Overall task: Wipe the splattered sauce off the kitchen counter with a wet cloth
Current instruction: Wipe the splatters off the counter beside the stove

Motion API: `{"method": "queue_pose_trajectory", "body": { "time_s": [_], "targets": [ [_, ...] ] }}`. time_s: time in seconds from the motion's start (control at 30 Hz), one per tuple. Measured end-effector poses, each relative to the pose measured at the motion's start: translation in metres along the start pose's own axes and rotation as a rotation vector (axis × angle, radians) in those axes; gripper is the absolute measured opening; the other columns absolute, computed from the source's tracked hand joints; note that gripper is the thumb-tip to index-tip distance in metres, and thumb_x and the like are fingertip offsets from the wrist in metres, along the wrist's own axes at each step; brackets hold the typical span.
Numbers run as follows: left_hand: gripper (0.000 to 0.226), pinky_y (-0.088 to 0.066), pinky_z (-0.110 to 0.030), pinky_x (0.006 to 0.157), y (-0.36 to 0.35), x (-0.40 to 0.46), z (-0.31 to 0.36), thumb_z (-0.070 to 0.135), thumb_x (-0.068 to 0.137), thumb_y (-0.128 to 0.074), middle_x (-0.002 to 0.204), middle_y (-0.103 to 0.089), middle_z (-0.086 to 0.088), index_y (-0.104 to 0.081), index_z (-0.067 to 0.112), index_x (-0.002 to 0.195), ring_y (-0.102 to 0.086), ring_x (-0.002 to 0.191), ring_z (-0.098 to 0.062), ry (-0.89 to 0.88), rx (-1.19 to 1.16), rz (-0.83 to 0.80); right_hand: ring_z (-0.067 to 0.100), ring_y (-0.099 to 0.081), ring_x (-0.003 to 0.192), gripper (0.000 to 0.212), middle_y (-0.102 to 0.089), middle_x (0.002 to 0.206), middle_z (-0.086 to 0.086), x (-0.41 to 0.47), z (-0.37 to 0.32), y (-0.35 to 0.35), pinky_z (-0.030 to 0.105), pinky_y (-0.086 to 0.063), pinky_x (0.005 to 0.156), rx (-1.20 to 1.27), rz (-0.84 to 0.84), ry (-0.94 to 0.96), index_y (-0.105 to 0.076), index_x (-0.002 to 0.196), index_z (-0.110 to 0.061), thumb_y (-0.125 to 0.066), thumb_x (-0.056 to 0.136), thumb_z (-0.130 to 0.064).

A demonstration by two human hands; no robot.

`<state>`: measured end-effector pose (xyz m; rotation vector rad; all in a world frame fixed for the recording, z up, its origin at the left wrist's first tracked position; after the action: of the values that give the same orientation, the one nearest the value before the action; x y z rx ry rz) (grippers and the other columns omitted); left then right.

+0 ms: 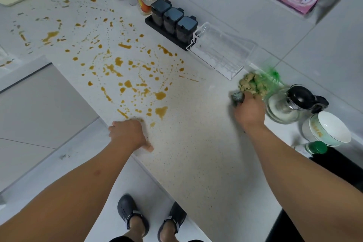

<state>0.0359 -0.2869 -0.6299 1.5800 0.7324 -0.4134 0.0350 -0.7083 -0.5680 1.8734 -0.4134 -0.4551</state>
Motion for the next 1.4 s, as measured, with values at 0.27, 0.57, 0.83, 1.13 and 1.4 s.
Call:
{"method": "queue_pose_trajectory", "body": {
  "time_s": [0.27,0.57,0.83,1.13,1.4],
  "targets": [
    [0.135,-0.054,-0.051,0.097,0.004,-0.006,0.0,0.091,0.022,-0.08,0.129,-0.062,-0.018,-0.058,0.016,0.133,-0.052,0.123,-0.043,-0.015,0.005,0.018,0.024,-0.057,0.099,0.031,-0.059,0.115,0.011,-0.096,-0.097,-0.075,0.038,-0.053,0.09,-0.077,-0.174,0.341,-0.055,0.125,-0.01,-0.052,0.095,-0.021],
    [0.133,-0.055,-0.049,0.092,0.007,-0.012,0.0,0.091,0.027,-0.081,0.114,-0.063,-0.015,-0.056,0.013,0.132,-0.054,0.115,-0.038,-0.022,-0.008,0.042,0.013,-0.066,0.082,0.023,-0.064,0.092,-0.008,-0.056,-0.033,-0.052,0.029,-0.056,0.078,0.211,-0.138,0.162,-0.046,0.111,-0.028,-0.057,0.096,-0.04],
    [0.139,-0.053,-0.052,0.099,0.003,-0.011,0.0,0.091,0.028,-0.08,0.133,-0.061,-0.024,-0.053,0.013,0.139,-0.05,0.129,-0.047,-0.028,-0.015,0.043,0.03,-0.064,0.082,0.026,-0.06,0.083,0.007,-0.02,0.011,-0.022,0.032,-0.045,0.067,0.259,-0.09,-0.315,-0.06,0.105,-0.003,-0.062,0.091,-0.025],
    [0.136,-0.052,-0.048,0.094,0.001,-0.008,0.001,0.096,0.017,-0.072,0.126,-0.062,-0.018,-0.06,0.016,0.126,-0.054,0.122,-0.043,-0.023,-0.009,0.029,0.025,-0.066,0.102,0.054,-0.066,0.116,0.009,-0.148,-0.167,-0.117,0.031,-0.052,0.074,0.145,-0.393,0.151,-0.046,0.141,-0.005,-0.061,0.092,-0.023],
    [0.1,-0.048,-0.043,0.097,0.009,-0.033,-0.004,0.094,0.046,-0.075,0.127,-0.057,-0.019,-0.062,0.017,0.109,-0.047,0.123,-0.042,-0.134,-0.001,0.054,0.042,-0.052,0.109,0.039,-0.058,0.123,0.017,-0.155,-0.092,-0.082,0.049,-0.048,0.088,-0.243,-0.069,0.281,-0.071,0.115,-0.02,-0.064,0.083,-0.042]
  ]
}}
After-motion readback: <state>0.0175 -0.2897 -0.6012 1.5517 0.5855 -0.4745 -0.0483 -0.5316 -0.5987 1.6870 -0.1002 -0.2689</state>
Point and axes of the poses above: each hand's wrist, its own x-axis towards the middle knuckle, its own y-axis out of the back of the hand, z = x × y, the point moved 6 cm from there along x, towards the middle knuckle
